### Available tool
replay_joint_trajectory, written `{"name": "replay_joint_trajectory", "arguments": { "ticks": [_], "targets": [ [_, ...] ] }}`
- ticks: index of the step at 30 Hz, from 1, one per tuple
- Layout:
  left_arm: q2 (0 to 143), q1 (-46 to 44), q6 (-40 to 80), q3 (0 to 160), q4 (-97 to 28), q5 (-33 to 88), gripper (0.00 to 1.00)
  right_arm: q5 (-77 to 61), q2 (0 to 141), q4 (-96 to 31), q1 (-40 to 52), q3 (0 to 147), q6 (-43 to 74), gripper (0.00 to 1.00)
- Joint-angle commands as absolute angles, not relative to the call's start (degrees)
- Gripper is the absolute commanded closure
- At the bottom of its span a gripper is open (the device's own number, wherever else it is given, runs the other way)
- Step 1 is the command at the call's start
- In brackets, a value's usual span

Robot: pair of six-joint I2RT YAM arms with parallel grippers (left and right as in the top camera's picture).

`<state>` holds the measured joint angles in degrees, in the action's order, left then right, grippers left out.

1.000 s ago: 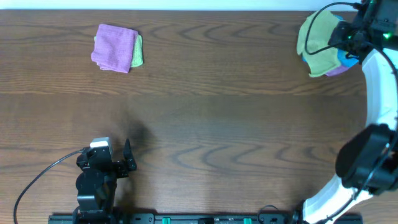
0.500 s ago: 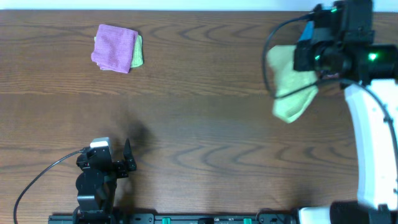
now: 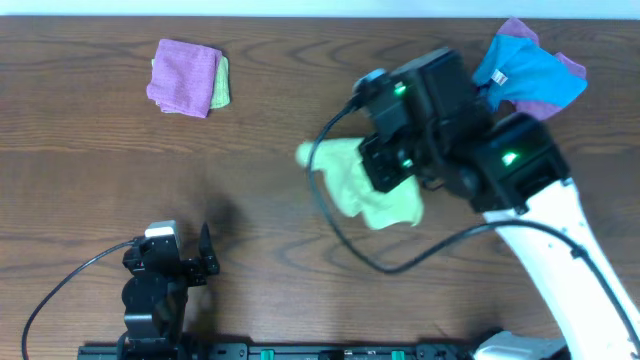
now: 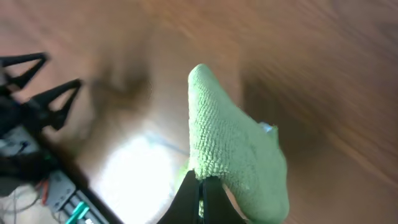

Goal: Fold the cloth
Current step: 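Pull the green cloth with the right gripper to the table center and release, then move the right gripper to the cloth's right edge, left gripper toward left edge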

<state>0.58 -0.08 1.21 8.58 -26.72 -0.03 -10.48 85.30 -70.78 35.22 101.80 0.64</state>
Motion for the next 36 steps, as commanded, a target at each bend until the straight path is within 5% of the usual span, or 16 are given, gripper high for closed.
{"name": "replay_joint_trajectory", "arguments": {
  "ticks": [1,10,17,18,19,20,21,36],
  "targets": [
    [0.2,0.0,0.2,7.6,-26.9,-0.6,0.04,-11.2,85.3,-69.5,38.3,102.3,1.3,0.99],
    [0.2,0.0,0.2,7.6,-26.9,-0.6,0.04,-10.4,94.5,-67.3,38.8,102.1,-2.0,0.99],
    [0.2,0.0,0.2,7.6,-26.9,-0.6,0.05,3.5,107.1,-63.4,30.6,101.3,-3.9,0.98],
    [0.2,0.0,0.2,7.6,-26.9,-0.6,0.05,3.9,108.3,-62.9,28.9,101.3,-3.6,0.94],
    [0.2,0.0,0.2,7.6,-26.9,-0.6,0.05,3.9,109.3,-62.5,27.1,101.3,-3.0,0.76],
    [0.2,0.0,0.2,7.6,-26.9,-0.6,0.05,3.8,110.0,-62.3,25.5,101.3,-2.3,0.21],
    [0.2,0.0,0.2,7.6,-26.9,-0.6,0.05,3.8,110.1,-62.3,24.1,101.3,-1.9,0.01],
    [0.2,0.0,0.2,7.6,-26.9,-0.6,0.05,-10.0,102.1,-70.9,14.1,100.7,0.3,0.01]
  ]
}}
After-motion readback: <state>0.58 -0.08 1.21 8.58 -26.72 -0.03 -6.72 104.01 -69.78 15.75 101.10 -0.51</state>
